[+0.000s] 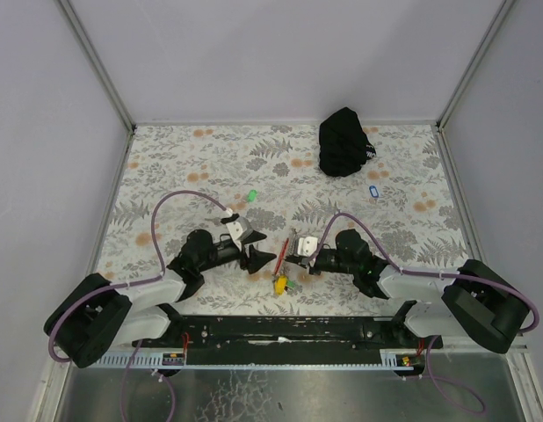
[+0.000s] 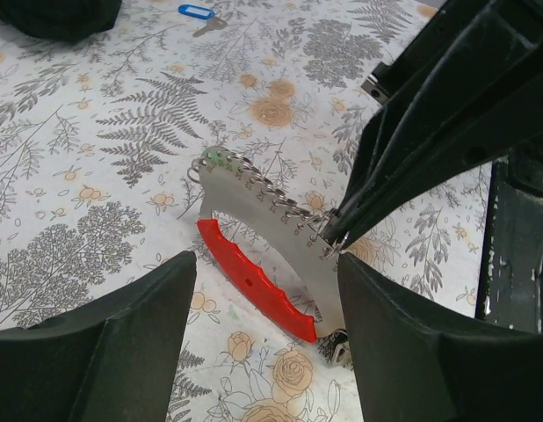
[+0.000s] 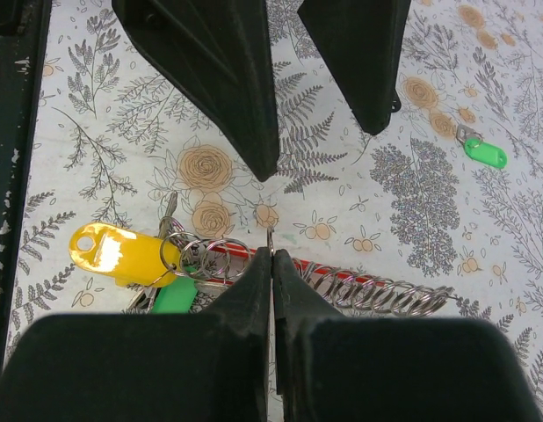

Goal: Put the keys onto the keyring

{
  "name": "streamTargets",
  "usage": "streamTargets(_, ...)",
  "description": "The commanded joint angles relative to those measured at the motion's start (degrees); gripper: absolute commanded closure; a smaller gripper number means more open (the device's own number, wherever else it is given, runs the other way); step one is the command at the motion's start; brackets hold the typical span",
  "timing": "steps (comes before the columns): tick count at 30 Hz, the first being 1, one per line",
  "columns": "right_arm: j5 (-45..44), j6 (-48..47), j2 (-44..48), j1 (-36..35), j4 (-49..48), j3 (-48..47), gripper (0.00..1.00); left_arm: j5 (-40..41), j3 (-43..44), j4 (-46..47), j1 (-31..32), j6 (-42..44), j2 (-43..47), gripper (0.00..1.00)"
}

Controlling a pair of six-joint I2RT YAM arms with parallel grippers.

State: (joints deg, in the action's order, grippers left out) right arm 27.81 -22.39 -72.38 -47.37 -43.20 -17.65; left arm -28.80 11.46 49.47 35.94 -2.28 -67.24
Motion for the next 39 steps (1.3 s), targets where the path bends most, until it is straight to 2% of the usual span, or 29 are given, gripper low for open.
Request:
streamTargets(1, 1.87, 0.17, 1.11, 0.53, -4.09, -1.03, 1.00, -5.29, 1.68, 1.72, -0.04, 5.62, -0.94, 0.36)
streamTargets(16, 4.26, 0.74, 1.76, 0.62, -4.22, -1.05, 1.00, -10.90, 5.27, 3.14, 1.44, 6.50, -9.20, 0.51)
streamTargets(23, 4.94, 0.51, 1.29, 0.62, -3.80, -1.33, 1.00, -14.33, 7.79, -1.69, 2.18, 8.93, -9.66, 0.55)
streamTargets(25, 5.01, 0.43, 1.19, 0.77, -3.65, -1.34, 1.00, -14.70, 7.94, -2.14, 2.29, 9.22, -10.05, 0.57)
streamTargets(30, 4.98, 0.37, 1.02, 0.80, -3.56, -1.47, 1.00, -16.33, 9.56, -4.69, 2.52, 10.28, -11.45, 0.70)
streamTargets(39, 5.46, 0.77, 1.80, 1.06, -3.82, -1.16, 1.00, -15.95, 10.85, -9.50, 3.18, 12.64, -11.62, 0.80)
